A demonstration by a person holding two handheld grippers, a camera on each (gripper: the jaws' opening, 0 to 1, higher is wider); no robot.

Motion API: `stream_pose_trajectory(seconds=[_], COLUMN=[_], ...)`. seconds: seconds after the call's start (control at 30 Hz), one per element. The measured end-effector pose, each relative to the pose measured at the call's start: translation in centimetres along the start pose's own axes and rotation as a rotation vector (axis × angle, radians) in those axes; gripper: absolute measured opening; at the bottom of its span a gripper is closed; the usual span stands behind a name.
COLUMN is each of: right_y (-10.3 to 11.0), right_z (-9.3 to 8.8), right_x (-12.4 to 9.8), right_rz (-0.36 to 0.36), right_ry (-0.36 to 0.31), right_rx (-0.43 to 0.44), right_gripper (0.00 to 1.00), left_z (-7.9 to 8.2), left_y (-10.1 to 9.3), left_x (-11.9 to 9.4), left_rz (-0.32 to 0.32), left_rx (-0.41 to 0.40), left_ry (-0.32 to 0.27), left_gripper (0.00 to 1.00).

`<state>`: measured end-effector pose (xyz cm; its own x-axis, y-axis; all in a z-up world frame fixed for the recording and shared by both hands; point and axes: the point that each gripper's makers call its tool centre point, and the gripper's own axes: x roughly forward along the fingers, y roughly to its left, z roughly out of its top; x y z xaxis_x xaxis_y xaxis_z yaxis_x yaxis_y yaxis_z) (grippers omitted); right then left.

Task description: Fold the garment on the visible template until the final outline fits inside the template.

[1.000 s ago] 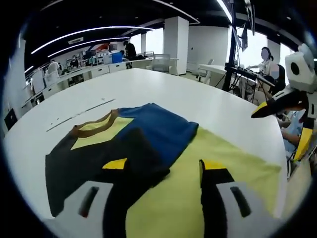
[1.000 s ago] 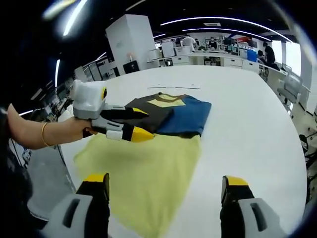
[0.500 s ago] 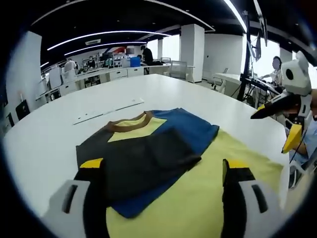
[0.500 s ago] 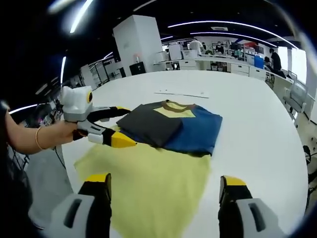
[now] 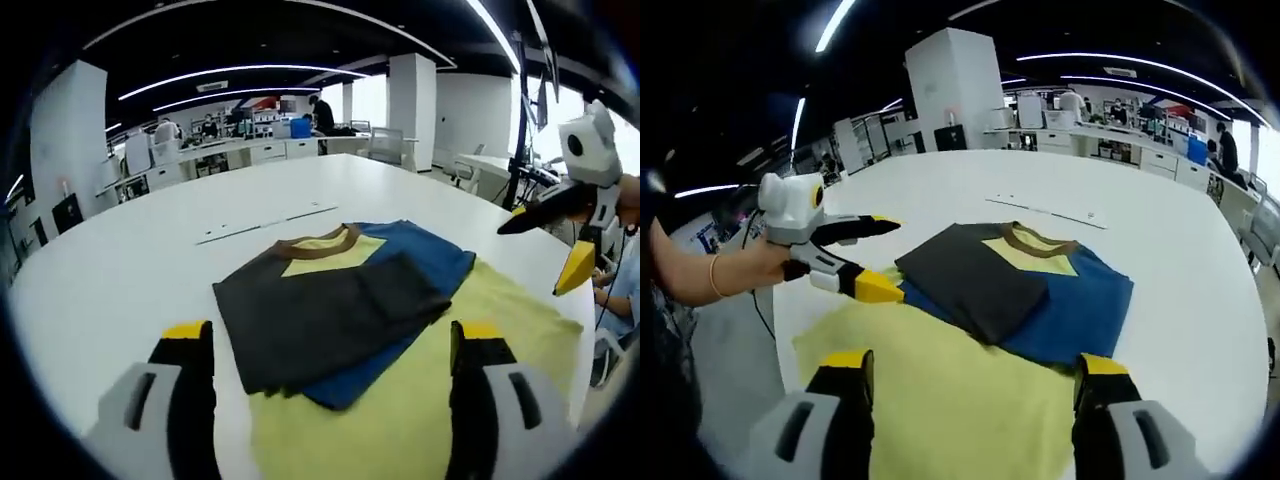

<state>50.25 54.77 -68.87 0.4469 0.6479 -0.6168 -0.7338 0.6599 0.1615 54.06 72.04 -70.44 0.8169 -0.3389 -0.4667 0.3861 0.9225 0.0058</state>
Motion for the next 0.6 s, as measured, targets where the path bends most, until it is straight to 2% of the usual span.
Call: stream_pose_trajectory(seconds=[0.1,0.23,0.6], right_y=[0.2,0.4,0.4], right_z=[0.6,1.1,1.6], right_x=[0.9,2.1,5.6], right_rz=[0.017,0.03,0.036], right_ry=[-0.001,0.002,0.017], right_rx=[-0.01,-0.017,-0.047], right_gripper=[0.78,0.75,0.56], left_z=[-0.8,-1.5,-3.4], left_y=[1.6,3.4,7.2], left_x=[-0.5,-1.1,-1.8], left_rz=[0.031,0.073,0.156], left_rx=[-0.031,-0.053,-0.06], left_ry=[0.022,0.021,0.047], left_gripper=[0.83,0.77,0.41])
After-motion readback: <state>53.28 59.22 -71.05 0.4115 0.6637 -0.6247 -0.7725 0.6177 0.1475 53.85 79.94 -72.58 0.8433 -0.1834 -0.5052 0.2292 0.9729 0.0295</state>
